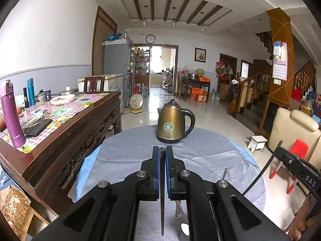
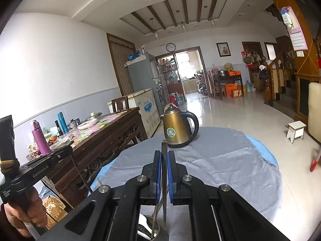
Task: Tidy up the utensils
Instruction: 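Lift the chopsticks upright with both tools and carry them over the cup, then lower the held chopsticks into the dark cup with both tools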
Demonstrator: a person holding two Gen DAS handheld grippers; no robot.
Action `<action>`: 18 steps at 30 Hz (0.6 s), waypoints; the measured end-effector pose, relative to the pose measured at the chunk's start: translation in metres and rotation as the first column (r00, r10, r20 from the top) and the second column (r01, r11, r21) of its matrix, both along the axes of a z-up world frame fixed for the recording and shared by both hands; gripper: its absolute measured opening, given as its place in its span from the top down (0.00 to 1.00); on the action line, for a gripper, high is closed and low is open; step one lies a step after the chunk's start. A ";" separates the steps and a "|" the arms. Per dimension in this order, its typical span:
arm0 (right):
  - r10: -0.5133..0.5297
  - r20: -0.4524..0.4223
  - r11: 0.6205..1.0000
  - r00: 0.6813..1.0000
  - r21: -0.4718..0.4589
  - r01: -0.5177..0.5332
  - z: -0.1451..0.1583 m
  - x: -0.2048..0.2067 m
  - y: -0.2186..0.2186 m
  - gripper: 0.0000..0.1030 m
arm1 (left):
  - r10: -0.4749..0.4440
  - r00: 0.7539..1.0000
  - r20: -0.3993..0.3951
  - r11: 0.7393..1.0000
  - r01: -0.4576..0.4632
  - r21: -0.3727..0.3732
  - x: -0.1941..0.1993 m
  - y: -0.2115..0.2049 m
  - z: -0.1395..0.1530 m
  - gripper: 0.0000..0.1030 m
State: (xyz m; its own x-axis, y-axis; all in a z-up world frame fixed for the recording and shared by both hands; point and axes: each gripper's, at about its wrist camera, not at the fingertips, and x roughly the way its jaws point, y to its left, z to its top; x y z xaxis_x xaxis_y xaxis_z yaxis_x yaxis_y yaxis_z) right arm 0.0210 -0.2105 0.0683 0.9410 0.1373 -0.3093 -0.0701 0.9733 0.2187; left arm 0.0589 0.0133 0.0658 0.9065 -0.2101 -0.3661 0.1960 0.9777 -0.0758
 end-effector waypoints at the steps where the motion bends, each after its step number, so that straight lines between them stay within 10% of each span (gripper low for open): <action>1: -0.001 0.005 1.000 1.000 -0.004 0.001 0.002 -0.001 0.001 0.94 | -0.005 1.000 0.002 1.000 0.005 -0.007 -0.002 0.000 0.003 0.95; 18: 0.042 0.109 0.995 0.993 -0.094 -0.032 0.036 -0.025 0.032 0.94 | -0.081 0.995 0.056 0.993 0.085 -0.080 -0.030 0.005 0.037 0.95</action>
State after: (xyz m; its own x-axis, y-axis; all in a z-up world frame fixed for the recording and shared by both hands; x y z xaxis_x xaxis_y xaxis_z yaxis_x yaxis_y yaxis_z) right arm -0.0044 -0.1782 0.1048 0.9649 0.1486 -0.2167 -0.1253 0.9852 0.1173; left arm 0.0285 0.0183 0.1023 0.9023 -0.3129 -0.2964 0.2820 0.9487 -0.1430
